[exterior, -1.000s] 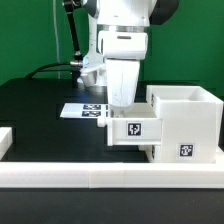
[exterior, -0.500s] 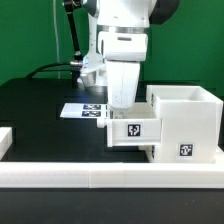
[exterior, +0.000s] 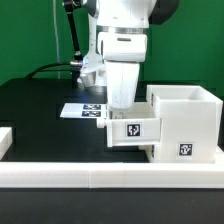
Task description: Assemble drawer
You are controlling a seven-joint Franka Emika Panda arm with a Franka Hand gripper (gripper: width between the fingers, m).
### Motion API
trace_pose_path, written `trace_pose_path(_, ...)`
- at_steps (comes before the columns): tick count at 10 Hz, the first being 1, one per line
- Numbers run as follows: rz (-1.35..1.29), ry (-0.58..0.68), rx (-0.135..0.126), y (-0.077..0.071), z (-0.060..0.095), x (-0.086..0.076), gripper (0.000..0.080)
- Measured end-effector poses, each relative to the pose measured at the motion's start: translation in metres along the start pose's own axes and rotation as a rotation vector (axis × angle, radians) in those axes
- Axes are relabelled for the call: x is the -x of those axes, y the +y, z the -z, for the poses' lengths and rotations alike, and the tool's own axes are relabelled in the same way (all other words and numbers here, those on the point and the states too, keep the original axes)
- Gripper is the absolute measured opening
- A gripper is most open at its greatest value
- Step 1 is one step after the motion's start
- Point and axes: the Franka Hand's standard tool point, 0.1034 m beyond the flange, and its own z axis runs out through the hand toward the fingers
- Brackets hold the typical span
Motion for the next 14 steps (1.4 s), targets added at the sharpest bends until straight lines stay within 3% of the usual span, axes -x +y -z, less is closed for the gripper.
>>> trace_pose_path(8,0.094,-0.018,0.029,-0.0041,-0.0046,-0.0013,0.0044)
trace_pose_path(14,0.055,-0.020,0.023,-0.0036,-0.0046,-0.0037,0.0044)
